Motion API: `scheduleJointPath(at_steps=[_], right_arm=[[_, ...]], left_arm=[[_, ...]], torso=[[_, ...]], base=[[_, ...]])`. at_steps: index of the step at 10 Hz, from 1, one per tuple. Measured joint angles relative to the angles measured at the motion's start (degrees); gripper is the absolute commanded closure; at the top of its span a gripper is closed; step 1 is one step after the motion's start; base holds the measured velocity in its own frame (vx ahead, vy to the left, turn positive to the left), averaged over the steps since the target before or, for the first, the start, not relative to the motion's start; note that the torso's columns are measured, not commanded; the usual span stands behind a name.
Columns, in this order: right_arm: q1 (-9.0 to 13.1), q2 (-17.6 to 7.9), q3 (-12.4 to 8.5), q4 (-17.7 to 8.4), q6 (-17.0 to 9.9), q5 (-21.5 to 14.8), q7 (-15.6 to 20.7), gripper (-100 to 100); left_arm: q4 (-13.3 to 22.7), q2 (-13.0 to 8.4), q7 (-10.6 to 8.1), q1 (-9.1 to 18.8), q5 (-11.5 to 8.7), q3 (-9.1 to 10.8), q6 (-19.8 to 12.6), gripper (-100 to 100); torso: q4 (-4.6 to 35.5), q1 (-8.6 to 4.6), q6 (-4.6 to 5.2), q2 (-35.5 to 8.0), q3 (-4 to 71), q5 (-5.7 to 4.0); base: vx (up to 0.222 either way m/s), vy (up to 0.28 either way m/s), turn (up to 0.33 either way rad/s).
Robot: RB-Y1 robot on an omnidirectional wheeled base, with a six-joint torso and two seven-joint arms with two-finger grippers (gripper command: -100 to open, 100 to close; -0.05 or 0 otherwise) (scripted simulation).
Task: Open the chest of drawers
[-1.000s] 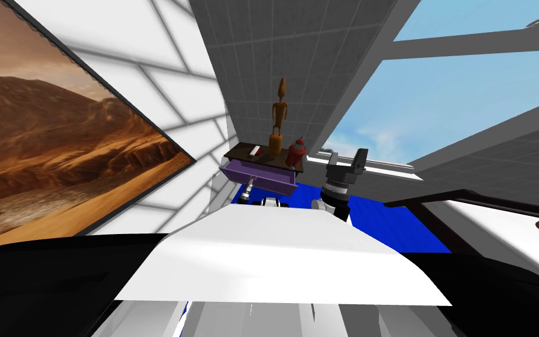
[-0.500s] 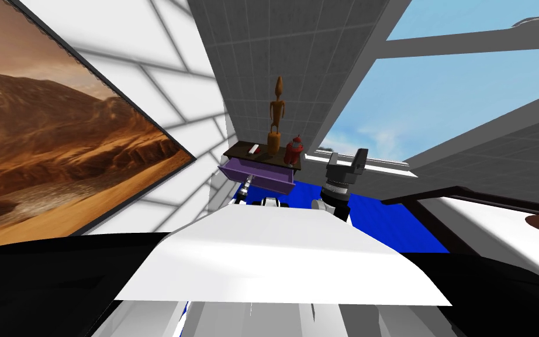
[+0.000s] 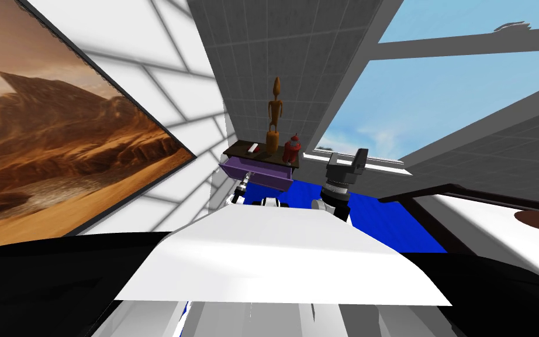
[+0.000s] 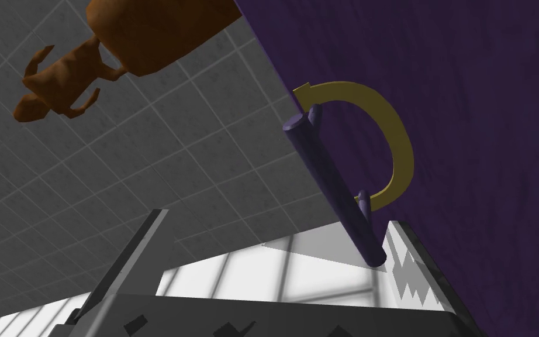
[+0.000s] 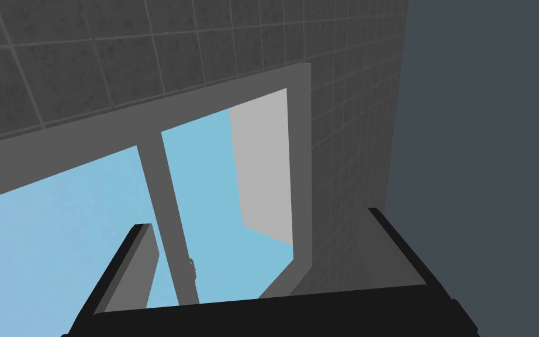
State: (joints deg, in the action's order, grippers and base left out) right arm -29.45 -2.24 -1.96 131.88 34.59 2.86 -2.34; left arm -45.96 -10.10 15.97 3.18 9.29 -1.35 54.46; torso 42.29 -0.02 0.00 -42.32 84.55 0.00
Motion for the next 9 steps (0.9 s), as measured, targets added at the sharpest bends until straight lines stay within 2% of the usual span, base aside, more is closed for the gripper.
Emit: scheduleJointPath(at_steps=[1, 3, 4, 9], right_arm=[[0.00, 0.00, 0.00, 0.00, 0.00, 0.00, 0.00, 0], [0.00, 0.00, 0.00, 0.00, 0.00, 0.00, 0.00, 0], [-0.01, 0.00, 0.00, 0.00, 0.00, 0.00, 0.00, 0], [-0.01, 0.00, 0.00, 0.00, 0.00, 0.00, 0.00, 0]], left_arm=[[0.04, -0.82, -0.68, 0.98, -0.52, -0.15, -1.01, -100], [-1.95, -1.69, -1.48, 1.13, -1.14, -0.53, -3.78, -100], [-1.99, -1.75, -1.54, 1.03, -1.16, -0.52, -4.01, 0], [-1.80, -1.77, -1.54, 0.86, -1.16, -0.50, -4.17, 0]], torso=[[0.01, -0.02, 0.00, -0.03, -0.03, -0.01], [0.18, -0.17, 0.09, -0.16, -0.08, -0.09], [0.14, -0.12, 0.08, -0.09, -0.05, -0.07], [0.02, 0.00, 0.01, 0.02, 0.01, -0.01]], base=[[-0.076, -0.044, 0.001], [-0.029, -0.015, 0.006], [0.000, 0.000, 0.000], [0.000, 0.000, 0.000]])
